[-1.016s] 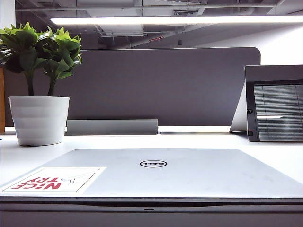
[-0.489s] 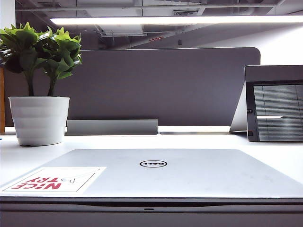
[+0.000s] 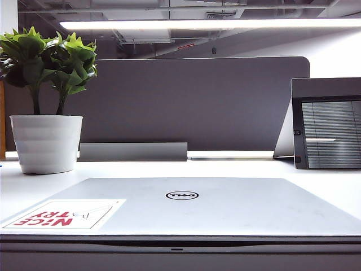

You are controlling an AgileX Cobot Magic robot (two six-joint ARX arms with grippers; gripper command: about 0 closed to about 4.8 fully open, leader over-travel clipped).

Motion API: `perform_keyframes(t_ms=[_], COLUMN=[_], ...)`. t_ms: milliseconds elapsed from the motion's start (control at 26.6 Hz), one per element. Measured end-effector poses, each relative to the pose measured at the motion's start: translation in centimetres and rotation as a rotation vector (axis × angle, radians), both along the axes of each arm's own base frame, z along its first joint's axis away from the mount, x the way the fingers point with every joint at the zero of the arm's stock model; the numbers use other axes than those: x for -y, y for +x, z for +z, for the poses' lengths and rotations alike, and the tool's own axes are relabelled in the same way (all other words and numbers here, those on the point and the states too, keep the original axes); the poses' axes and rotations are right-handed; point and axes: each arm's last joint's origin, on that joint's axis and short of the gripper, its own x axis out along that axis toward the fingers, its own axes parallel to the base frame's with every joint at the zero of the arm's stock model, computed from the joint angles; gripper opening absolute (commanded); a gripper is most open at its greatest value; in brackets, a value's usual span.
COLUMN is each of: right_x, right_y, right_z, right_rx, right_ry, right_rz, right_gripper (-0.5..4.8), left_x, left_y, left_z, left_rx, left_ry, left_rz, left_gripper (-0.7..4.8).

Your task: Close the laptop lid.

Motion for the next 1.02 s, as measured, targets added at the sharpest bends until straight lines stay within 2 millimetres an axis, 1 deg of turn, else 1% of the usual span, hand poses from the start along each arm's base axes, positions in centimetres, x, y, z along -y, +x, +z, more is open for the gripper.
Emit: perform_keyframes(t_ms=[264, 414, 565, 602, 715, 1016], right_x=[0.3, 0.4, 0.5, 0.5, 0.5, 0.4], right_y=[2.1, 3.0, 3.8, 3.9, 3.8, 3.8], right_z=[-5.2, -6.8, -9.1, -9.3, -9.1, -9.3], right_rx=[-0.008, 0.045, 0.086, 0.08, 0.105, 0.09], right_ry=[0.008, 0.005, 0.02, 0.031, 0.05, 0.055], right_rz=[-0.029, -0.028, -0.027, -0.029, -0.023, -0.018], right_gripper=[-0.04, -0.05, -0.04, -0.04, -0.04, -0.04], left_x=[0.0, 0.0, 0.0, 0.0, 0.0, 0.0], left_y=[0.0, 0.0, 0.0, 0.0, 0.0, 0.0], left_z=[0.0, 0.0, 0.0, 0.0, 0.0, 0.0], left_rx=[-0.002, -0.002, -0.002, -0.002, -0.002, -0.003], left_ry=[0.0, 0.0, 0.0, 0.0, 0.0, 0.0], left_rz=[0.0, 0.0, 0.0, 0.0, 0.0, 0.0], left_gripper=[-0.05, -0.05, -0.05, -0.05, -0.05, -0.05])
